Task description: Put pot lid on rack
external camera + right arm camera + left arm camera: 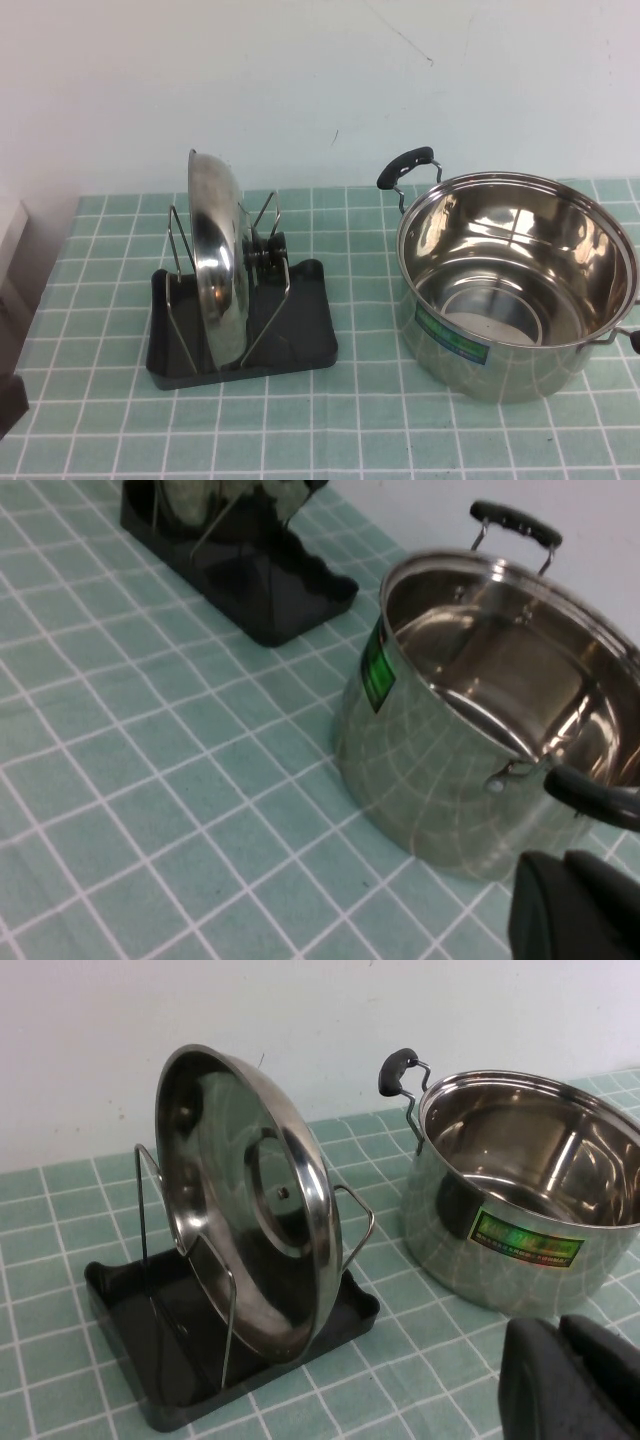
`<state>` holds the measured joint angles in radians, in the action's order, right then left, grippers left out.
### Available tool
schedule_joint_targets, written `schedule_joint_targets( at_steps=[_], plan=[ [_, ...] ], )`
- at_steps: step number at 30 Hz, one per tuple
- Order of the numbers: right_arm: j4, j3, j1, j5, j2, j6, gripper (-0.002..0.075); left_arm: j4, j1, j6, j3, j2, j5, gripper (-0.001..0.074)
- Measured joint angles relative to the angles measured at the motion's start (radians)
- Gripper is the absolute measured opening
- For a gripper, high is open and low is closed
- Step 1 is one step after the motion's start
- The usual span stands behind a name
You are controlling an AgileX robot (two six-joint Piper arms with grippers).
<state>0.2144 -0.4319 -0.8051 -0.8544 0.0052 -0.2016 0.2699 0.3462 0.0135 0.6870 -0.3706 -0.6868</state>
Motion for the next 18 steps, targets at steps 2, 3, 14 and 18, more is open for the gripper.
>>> schedule_joint_targets(
  at_steps=[2, 3, 14, 18],
  plan=[
    [-0.002, 0.009, 0.0, 0.024, -0.014, 0.002, -0.0001, 0.0, 0.0, 0.002, -0.009, 0.016, -0.002, -0.0001],
    [-0.002, 0.011, 0.0, 0.033, -0.018, 0.002, -0.0001, 0.0, 0.0, 0.002, -0.009, 0.016, -0.004, -0.0001],
    [-0.003, 0.013, 0.0, 0.044, -0.02, 0.008, -0.0001, 0.0, 0.0, 0.002, -0.014, 0.018, -0.061, -0.0001],
    [-0.003, 0.013, 0.0, 0.044, -0.02, 0.008, -0.0001, -0.065, -0.002, -0.013, -0.07, 0.05, -0.01, -0.0001]
  ],
)
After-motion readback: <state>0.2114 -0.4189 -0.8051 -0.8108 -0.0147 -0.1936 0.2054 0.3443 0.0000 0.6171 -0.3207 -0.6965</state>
